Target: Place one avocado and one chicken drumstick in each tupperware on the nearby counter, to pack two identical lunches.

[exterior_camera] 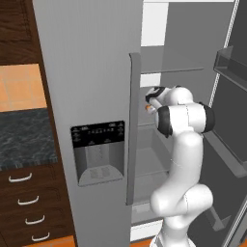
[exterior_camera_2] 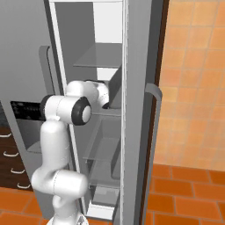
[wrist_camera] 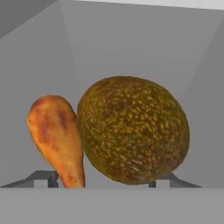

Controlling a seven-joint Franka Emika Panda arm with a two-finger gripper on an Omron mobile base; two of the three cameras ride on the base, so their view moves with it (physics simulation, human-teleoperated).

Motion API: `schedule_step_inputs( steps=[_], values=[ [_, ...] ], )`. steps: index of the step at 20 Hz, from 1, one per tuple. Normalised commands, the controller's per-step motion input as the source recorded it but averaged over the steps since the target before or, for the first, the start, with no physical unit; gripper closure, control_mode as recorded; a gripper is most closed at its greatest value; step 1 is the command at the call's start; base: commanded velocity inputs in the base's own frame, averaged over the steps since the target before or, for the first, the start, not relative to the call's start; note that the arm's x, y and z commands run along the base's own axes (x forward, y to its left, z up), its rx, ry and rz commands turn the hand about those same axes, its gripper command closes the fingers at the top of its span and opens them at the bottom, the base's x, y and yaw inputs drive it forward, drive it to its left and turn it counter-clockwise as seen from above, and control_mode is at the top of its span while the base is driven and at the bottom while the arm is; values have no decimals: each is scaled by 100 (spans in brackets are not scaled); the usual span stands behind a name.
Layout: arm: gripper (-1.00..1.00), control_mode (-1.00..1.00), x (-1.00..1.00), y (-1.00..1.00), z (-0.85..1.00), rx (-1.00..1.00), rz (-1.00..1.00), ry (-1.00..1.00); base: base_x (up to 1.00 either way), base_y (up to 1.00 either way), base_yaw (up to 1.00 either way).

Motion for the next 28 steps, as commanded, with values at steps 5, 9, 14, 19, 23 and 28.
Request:
schedule_step_inputs(
  steps=[5, 9, 14, 19, 23, 28],
  values=[
    [100, -100, -8, 10, -44, 0, 0, 0, 0, 0, 0],
    [100, -100, -12, 33, -19, 0, 2, 0, 0, 0, 0],
    [100, -100, -13, 27, -10, -1, 2, 0, 0, 0, 0],
    [100, -100, -72, 4, 28, 0, 5, -14, 0, 0, 0],
    [100, -100, -100, 0, 57, 0, 5, -21, 0, 0, 0],
    [100, -100, -100, 1, 29, -3, 0, -6, 0, 0, 0]
  ],
)
